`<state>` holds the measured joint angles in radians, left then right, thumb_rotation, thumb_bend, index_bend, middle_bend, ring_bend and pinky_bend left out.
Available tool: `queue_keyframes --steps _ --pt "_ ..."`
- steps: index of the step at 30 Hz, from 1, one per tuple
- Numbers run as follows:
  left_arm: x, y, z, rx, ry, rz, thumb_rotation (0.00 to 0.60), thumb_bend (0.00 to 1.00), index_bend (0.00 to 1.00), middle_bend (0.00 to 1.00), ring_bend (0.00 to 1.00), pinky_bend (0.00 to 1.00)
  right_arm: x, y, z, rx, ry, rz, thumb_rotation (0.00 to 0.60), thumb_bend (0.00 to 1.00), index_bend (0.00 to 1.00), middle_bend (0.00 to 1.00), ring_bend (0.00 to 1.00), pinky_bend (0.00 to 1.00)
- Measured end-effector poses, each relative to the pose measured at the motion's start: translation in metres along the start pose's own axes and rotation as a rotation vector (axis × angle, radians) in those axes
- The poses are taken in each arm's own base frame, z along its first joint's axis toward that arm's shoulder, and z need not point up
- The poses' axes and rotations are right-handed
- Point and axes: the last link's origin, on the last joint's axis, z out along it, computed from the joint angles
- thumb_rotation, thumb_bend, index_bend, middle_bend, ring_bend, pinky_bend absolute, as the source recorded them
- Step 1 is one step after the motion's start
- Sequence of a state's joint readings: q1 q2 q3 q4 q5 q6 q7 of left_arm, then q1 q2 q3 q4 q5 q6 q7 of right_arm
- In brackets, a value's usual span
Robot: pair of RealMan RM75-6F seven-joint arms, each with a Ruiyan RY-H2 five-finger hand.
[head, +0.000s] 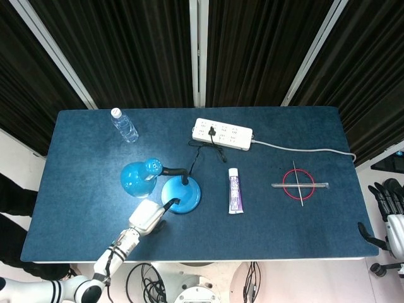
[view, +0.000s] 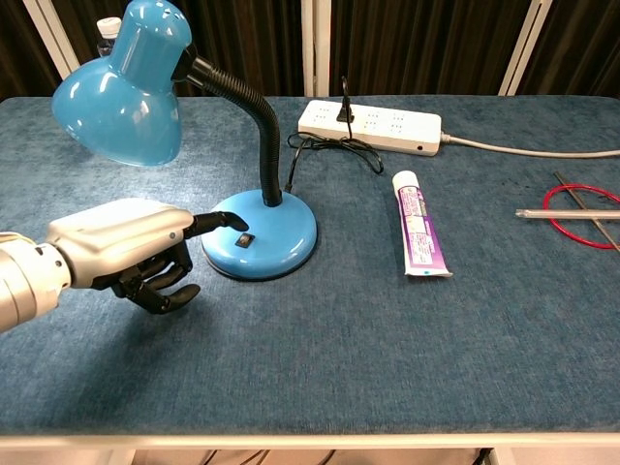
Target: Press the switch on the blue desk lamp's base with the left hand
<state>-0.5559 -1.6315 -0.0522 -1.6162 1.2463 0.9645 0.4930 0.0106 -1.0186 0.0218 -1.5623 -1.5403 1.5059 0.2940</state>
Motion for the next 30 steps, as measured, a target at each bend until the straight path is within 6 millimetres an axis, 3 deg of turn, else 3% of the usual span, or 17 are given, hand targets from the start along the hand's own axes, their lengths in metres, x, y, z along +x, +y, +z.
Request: queue_keyframes --steps 30 --pt "-0.0025 0.0003 0.0033 0.006 -0.017 0.012 0.6 0.46 0.1 0.85 0.81 0.87 0.0002 0.0025 -0.0013 -0.002 0.001 0.003 0.6 0.3 0.0 0.0 0.0 0.0"
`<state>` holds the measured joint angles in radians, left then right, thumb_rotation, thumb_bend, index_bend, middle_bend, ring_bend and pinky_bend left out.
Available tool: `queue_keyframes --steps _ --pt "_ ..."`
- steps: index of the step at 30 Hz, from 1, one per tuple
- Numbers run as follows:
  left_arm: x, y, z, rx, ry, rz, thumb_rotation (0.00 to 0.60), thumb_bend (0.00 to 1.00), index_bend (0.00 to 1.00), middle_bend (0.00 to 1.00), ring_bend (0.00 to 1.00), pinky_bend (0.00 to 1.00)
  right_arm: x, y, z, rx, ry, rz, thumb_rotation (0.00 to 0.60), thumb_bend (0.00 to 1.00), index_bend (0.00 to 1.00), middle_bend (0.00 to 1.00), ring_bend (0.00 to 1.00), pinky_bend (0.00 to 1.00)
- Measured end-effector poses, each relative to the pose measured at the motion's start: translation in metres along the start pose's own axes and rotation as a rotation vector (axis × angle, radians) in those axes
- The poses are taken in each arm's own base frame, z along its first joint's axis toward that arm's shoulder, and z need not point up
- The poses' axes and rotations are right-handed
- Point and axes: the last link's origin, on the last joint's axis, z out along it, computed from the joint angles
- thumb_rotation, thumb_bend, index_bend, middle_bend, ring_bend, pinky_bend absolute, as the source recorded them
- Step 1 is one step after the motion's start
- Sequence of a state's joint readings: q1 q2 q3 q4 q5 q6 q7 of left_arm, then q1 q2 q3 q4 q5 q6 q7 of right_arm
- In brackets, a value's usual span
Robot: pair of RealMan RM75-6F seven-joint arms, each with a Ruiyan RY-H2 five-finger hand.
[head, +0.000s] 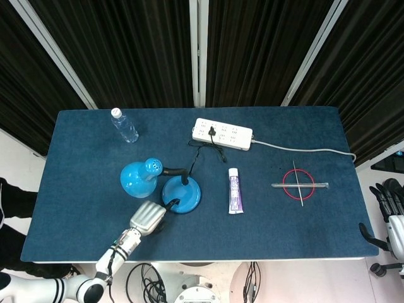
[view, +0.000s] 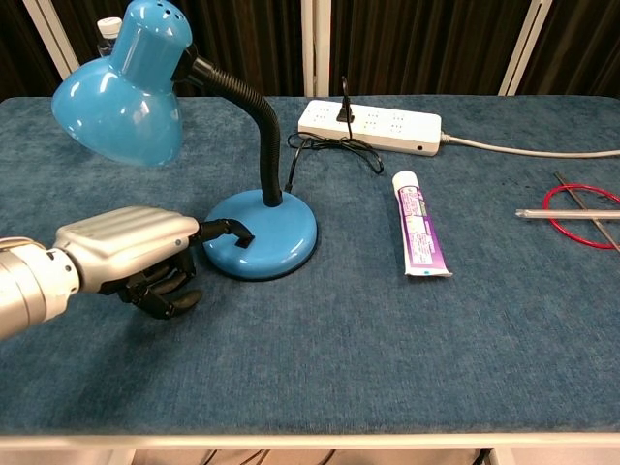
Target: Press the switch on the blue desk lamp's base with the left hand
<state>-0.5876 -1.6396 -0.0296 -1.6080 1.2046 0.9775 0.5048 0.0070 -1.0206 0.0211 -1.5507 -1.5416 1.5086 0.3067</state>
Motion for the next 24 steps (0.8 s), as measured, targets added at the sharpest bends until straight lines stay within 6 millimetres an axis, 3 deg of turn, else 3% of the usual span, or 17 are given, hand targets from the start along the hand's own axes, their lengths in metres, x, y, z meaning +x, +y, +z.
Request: queue_keyframes --steps 4,9,17,20,22,24 --pt "0.005 -0.008 -0.008 0.018 0.028 0.004 0.6 0.47 0.11 0.85 0.81 0.87 0.001 -0.002 -0.001 0.007 0.003 0.002 0.6 0.3 0.0 0.0 0.0 0.0" --pt "0.01 -0.036 -0.026 0.097 0.064 0.027 0.6 0.47 0.11 0.85 0.81 0.87 0.003 -0.003 -0.002 0.012 0.011 0.001 0.6 0.3 0.0 0.0 0.0 0.0" --pt "0.024 -0.106 -0.083 0.325 0.146 0.094 0.6 0.46 0.12 0.85 0.81 0.86 0.003 -0.01 -0.004 0.035 0.012 -0.004 0.6 0.3 0.0 0.0 0.0 0.0" --pt "0.034 -0.129 -0.104 0.399 0.197 0.123 0.6 0.4 0.12 0.83 0.79 0.85 0.003 -0.014 -0.004 0.044 0.013 -0.008 0.6 0.3 0.0 0.0 0.0 0.0" --pt "0.042 -0.139 -0.117 0.434 0.244 0.123 0.6 0.32 0.13 0.77 0.74 0.82 0.002 -0.015 -0.004 0.046 0.012 -0.011 0.6 0.3 0.0 0.0 0.0 0.0" --pt "0.047 -0.145 -0.127 0.45 0.281 0.108 0.6 0.23 0.12 0.56 0.52 0.69 0.001 -0.018 -0.004 0.049 0.01 -0.014 0.6 0.3 0.0 0.0 0.0 0.0"
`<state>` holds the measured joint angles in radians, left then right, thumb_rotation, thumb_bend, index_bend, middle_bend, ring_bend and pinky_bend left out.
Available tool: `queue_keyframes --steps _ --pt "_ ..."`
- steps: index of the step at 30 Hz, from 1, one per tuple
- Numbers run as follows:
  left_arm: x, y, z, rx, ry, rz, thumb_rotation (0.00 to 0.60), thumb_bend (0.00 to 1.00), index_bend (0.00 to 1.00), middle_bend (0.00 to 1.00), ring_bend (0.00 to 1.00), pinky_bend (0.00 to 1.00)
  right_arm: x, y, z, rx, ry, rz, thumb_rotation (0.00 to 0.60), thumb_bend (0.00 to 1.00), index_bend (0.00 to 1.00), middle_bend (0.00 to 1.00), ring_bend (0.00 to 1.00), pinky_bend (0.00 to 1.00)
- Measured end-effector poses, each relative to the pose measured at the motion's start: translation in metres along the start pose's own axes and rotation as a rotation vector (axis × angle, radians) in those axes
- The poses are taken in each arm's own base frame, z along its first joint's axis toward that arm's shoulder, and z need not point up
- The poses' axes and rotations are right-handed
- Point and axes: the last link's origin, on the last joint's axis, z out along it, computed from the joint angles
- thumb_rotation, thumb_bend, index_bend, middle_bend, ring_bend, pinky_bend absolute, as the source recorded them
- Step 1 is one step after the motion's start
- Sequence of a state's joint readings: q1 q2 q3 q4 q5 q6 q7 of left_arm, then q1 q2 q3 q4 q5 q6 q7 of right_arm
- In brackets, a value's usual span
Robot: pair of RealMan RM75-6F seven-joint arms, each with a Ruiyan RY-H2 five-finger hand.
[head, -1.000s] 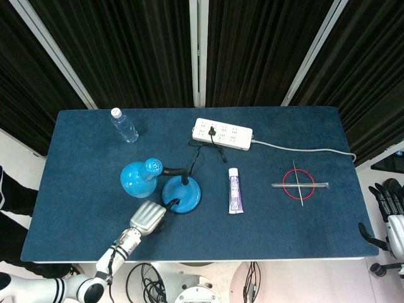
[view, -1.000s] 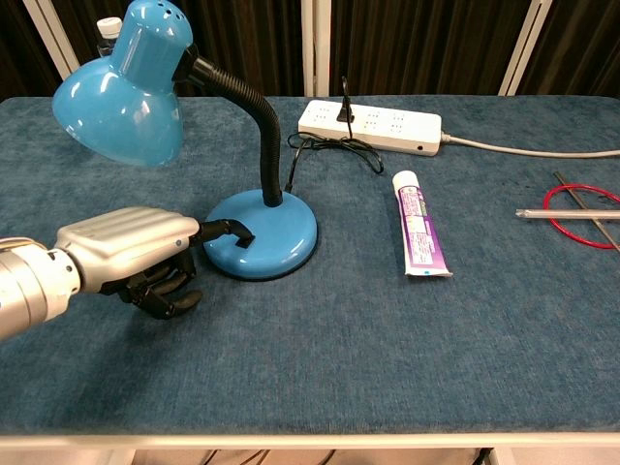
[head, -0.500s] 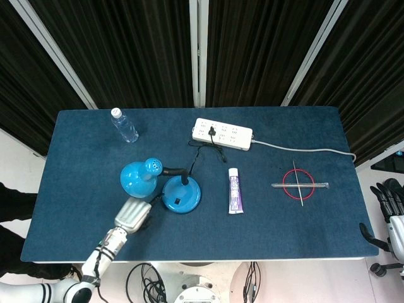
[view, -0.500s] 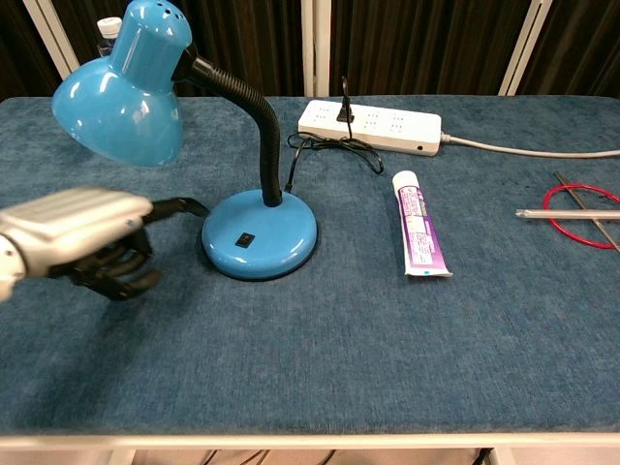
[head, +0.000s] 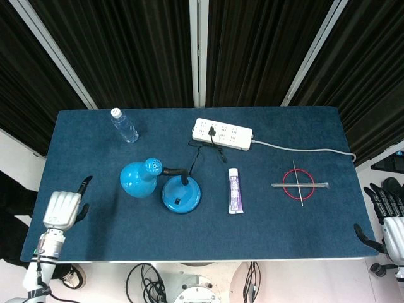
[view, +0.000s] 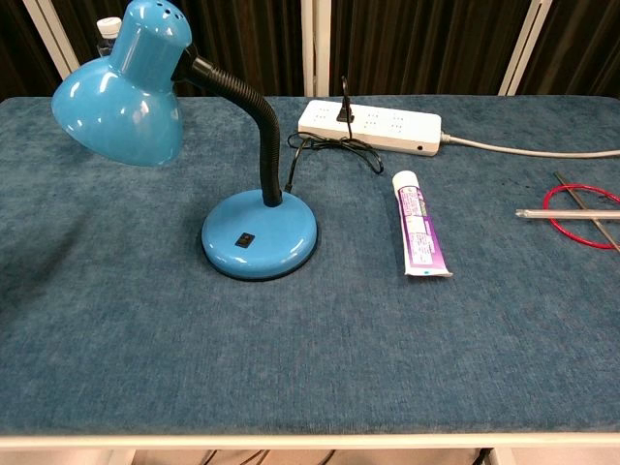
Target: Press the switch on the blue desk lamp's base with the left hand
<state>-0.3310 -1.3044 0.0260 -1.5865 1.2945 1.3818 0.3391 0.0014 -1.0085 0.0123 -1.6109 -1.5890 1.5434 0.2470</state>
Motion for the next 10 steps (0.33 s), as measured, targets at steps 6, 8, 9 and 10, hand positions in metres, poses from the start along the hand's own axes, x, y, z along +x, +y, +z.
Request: queue_keyframes --steps 6,8,9,10 --pt "0.023 -0.03 -0.018 0.012 -0.002 -0.087 0.6 0.11 0.07 0.0 0.0 0.08 -0.002 -0.004 0.001 0.007 0.0 -0.026 0.6 0.3 0.0 0.0 0.0 0.0" --pt "0.031 -0.036 -0.027 0.005 0.002 -0.104 0.6 0.09 0.06 0.0 0.0 0.06 -0.002 -0.004 0.002 0.005 0.008 -0.051 0.6 0.3 0.0 0.0 0.0 0.0" --pt "0.034 -0.037 -0.03 0.002 0.006 -0.109 0.6 0.09 0.06 0.0 0.0 0.06 -0.002 -0.005 0.002 0.005 0.012 -0.063 0.6 0.3 0.0 0.0 0.0 0.0" --pt "0.038 -0.038 -0.035 -0.001 0.014 -0.115 0.6 0.08 0.06 0.0 0.0 0.06 -0.002 -0.005 0.003 0.004 0.015 -0.072 0.6 0.3 0.0 0.0 0.0 0.0"
